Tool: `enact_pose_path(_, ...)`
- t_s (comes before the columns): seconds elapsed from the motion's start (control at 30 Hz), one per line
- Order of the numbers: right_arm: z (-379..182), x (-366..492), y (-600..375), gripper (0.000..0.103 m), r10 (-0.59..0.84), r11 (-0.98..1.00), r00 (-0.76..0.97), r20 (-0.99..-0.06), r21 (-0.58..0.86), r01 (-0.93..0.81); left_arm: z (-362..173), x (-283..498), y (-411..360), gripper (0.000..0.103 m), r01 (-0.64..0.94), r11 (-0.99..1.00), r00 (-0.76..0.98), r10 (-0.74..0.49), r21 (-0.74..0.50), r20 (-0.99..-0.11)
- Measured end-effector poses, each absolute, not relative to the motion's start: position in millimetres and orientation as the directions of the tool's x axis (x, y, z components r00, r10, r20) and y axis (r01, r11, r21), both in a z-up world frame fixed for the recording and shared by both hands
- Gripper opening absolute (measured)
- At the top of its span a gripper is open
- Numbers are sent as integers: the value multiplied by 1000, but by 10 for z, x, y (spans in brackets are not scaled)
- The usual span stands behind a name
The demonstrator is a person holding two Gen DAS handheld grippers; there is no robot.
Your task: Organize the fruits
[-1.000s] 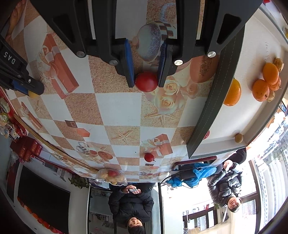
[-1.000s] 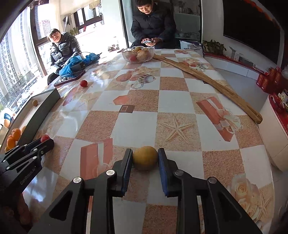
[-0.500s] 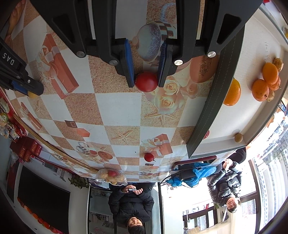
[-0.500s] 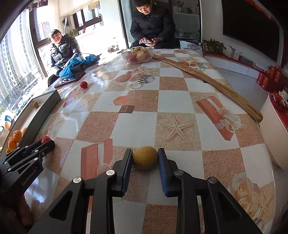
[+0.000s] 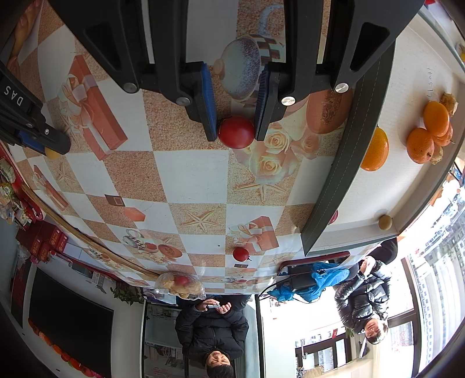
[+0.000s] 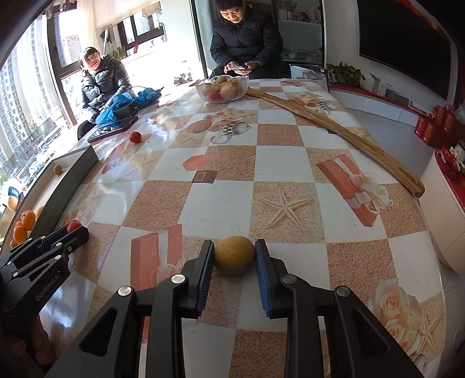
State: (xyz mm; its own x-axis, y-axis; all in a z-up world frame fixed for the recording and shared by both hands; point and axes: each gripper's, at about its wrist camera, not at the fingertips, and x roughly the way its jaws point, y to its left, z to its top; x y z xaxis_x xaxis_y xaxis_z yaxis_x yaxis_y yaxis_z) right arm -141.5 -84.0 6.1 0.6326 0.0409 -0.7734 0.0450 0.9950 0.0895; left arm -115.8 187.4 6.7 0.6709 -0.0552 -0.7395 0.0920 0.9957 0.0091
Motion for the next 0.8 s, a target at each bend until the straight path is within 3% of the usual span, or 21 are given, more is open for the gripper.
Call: enact_pose_path(0.8,59,-1420,-856,30,48,994,634,-772,101,48,67,-1168,1860,28,91,996,673,-43,25,-738)
